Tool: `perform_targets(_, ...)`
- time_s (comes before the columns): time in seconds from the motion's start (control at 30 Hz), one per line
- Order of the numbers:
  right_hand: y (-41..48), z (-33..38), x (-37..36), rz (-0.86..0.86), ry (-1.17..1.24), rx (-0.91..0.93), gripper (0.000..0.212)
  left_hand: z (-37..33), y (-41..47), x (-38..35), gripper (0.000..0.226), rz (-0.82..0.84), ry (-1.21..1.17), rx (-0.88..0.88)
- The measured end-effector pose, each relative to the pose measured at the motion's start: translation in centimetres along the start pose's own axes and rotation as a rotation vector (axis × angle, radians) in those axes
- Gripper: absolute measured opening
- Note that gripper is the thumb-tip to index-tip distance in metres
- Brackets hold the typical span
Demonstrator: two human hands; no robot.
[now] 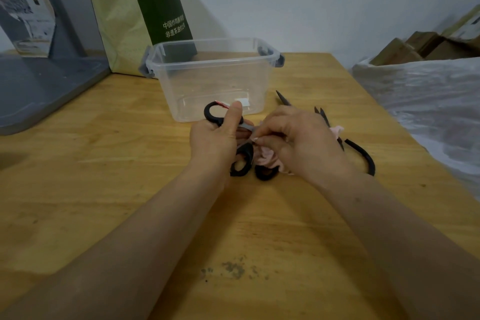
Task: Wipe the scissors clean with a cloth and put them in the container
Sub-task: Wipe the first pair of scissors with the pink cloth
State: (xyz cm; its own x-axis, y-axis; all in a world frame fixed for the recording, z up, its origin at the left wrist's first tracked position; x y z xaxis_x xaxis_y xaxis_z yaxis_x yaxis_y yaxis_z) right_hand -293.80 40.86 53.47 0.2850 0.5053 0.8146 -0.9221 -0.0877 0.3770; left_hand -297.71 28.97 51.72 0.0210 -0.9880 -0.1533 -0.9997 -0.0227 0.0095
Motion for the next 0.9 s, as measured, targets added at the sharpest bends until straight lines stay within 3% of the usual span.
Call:
perform_targets(0.07,-0.3,-1.2,0.5,-0.050,-0.047,-0.065,0.018,-0.2,0.0,0.0,0.035,0.012,-0.004,-0.020)
perform_targets(0.17,-0.6,-1.1,1.1,-0.350,0.149,-0.044,0.009,-0.4,-0.3,-0.3,0.035,0.034,-0.010,-0.060)
perform_targets(0.33,-0.3,0.0,-0.5,-0.278,0.129,0.104,0.011,-0.4,-0.6,-0.3,0.034,0.006,-0.022,-0.082)
perform_targets(0.47,-0.4,-1.4,-0.2,-0.050,-0.004,-0.022,0.017,-0.8,-0.6,-0.1,0.034,-0.020,-0.092,-0.059)
perform_targets(0.6,-0.7,-0.9,0.6,-0.463,0.119,0.083,0.008,-0.9,-0.6,0.0,0.033,-0.024,-0.115,-0.057)
perform_targets(0.73,-0.4,-0.5,-1.0,-0.391,0.037,0.210,0.013,-0.9,-1.0,-0.1,0.030,0.001,-0.138,-0.047)
perform_targets(0.9,-0.4,-2.3,0.1,-0.451,0.019,0.115,0.013,-0.8,-0.8,-0.1,0.038,0.005,-0.134,-0.016)
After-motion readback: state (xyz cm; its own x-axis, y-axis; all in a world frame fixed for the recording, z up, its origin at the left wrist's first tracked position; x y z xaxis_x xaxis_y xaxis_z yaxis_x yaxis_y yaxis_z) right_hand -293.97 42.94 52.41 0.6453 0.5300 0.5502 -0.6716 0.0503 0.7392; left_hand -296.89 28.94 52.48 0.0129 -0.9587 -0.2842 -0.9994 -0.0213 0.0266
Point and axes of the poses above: each hand's wrist, its own y-axis towards the middle knuckle, its own x-axis out of the back of the hand, z = x × y, the point moved 2 cm from there along y, towards the middle knuckle, and after that the axes turned 2 degrees about -x, right-handed, at the moved point
